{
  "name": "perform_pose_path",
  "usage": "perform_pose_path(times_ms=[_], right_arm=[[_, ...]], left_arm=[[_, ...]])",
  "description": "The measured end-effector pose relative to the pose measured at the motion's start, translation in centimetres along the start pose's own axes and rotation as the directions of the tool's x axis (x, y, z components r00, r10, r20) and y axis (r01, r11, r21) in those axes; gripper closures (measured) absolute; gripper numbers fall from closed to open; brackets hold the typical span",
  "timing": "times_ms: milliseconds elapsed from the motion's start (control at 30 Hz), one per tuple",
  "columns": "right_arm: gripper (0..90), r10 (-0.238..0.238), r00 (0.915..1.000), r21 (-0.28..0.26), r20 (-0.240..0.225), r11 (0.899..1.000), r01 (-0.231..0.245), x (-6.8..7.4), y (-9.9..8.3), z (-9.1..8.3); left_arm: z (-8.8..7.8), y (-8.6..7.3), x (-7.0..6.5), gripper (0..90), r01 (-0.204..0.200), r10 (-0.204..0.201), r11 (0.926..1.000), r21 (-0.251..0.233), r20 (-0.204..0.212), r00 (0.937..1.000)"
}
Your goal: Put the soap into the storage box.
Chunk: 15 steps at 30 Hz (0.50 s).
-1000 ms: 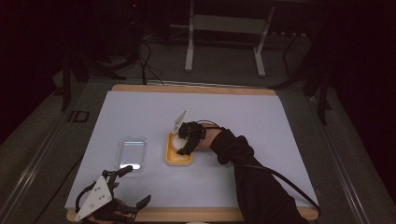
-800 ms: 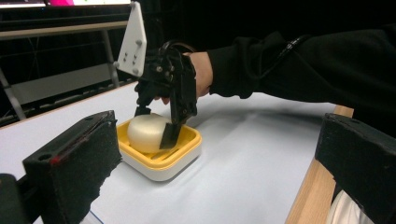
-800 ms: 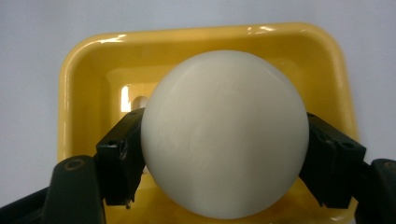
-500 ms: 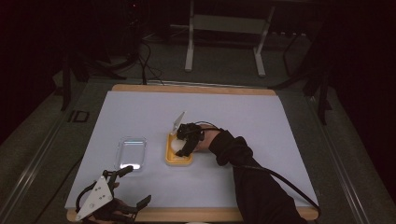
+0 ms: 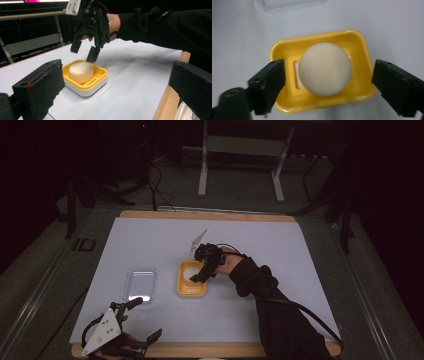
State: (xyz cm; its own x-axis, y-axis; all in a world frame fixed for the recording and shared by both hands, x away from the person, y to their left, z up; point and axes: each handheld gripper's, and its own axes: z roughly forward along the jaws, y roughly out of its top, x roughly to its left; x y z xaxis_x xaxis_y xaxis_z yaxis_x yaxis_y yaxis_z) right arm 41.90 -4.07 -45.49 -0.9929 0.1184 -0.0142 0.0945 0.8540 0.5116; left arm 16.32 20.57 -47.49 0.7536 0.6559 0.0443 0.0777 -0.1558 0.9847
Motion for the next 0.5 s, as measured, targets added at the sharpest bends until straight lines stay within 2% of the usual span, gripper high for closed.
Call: perform_pose_path(times_ms=[33, 100, 300, 500], right_arm=[[10.8, 0.024, 0.9997, -0.001, 0.011, 1.0, -0.024, 0.0, -0.1, -0.3], [11.5, 0.071, 0.9974, -0.023, -0.007, 0.997, -0.071, -0.3, -0.4, -0.8], [12.6, 0.089, 0.9948, -0.035, 0.05, 0.996, -0.088, -0.1, -1.4, -2.2], [13.8, 0.144, 0.9851, -0.057, 0.095, 0.989, -0.139, -0.1, -2.9, -3.7]], left_arm=[[0.0, 0.0, 0.0, 0.1, 0.0, 0.0, 1.0, 0.001, 0.001, 1.0], [0.0, 0.0, 0.0, 0.1, 0.0, 0.0, 1.0, 0.003, 0.002, 1.0], [0.1, 0.0, -0.1, 0.1, -0.002, 0.002, 1.0, 0.007, 0.004, 1.0], [0.2, 0.0, 0.0, 0.1, -0.005, 0.005, 0.9999, 0.01, 0.006, 1.0]])
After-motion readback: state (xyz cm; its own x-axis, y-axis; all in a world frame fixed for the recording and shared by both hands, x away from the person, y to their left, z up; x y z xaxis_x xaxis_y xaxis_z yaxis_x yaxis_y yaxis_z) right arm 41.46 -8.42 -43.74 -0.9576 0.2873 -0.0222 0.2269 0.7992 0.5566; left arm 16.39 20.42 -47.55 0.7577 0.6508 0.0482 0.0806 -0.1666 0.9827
